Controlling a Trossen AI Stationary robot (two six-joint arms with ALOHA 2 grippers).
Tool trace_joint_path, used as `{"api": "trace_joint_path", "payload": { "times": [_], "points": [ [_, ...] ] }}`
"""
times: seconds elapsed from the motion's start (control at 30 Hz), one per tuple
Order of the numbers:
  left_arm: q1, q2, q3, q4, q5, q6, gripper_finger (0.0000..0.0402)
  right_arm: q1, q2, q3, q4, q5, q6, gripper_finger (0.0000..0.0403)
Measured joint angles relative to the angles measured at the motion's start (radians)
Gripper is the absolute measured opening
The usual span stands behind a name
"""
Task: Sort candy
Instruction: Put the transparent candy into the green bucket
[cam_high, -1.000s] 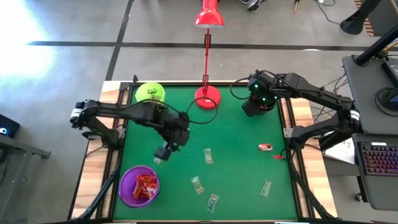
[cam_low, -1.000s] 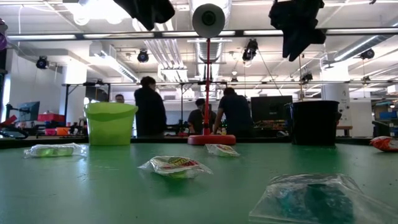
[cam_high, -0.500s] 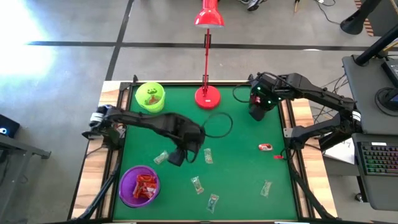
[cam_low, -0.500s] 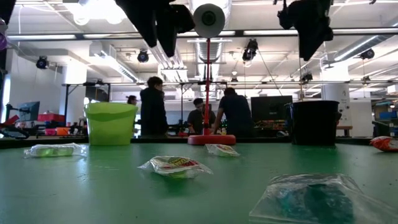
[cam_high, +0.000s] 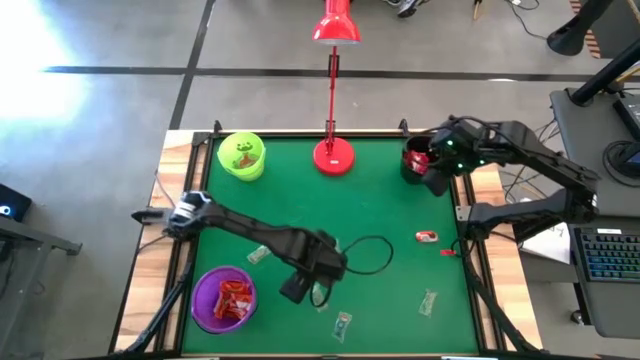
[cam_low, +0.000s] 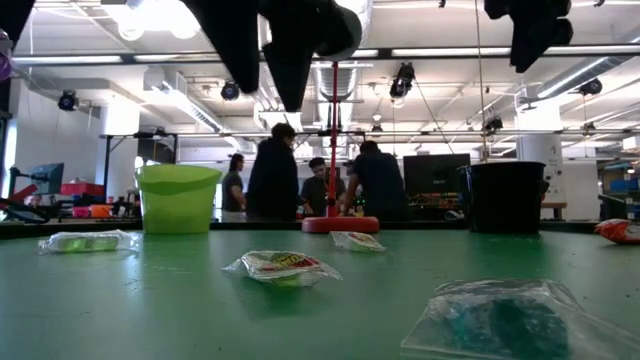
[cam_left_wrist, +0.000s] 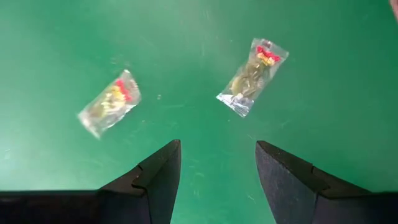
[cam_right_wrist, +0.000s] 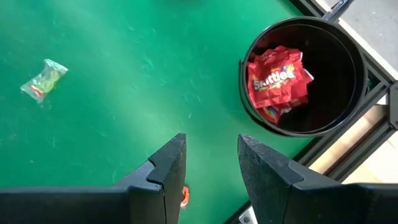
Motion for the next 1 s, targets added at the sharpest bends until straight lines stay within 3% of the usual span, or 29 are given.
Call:
{"api": "trace_joint_path", "payload": {
  "times": [0.2,0.6,1.0],
  "points": [
    [-0.028,0.083,0.021,-0.002,0.053,0.008,0.019,0.0,-0.022,0.0,-0.002,0.0,0.008,0.0137],
    [-0.06,0.239,0.166,0.015,0.054,0.07,0.019,0.0,-0.012,0.0,-0.005,0.0,-0.001,0.0137],
    [-0.084,0.259,0.124,0.035,0.136,0.08,0.019,0.0,-0.033,-0.001,-0.014,-0.001,0.008,0.0137]
  ]
}}
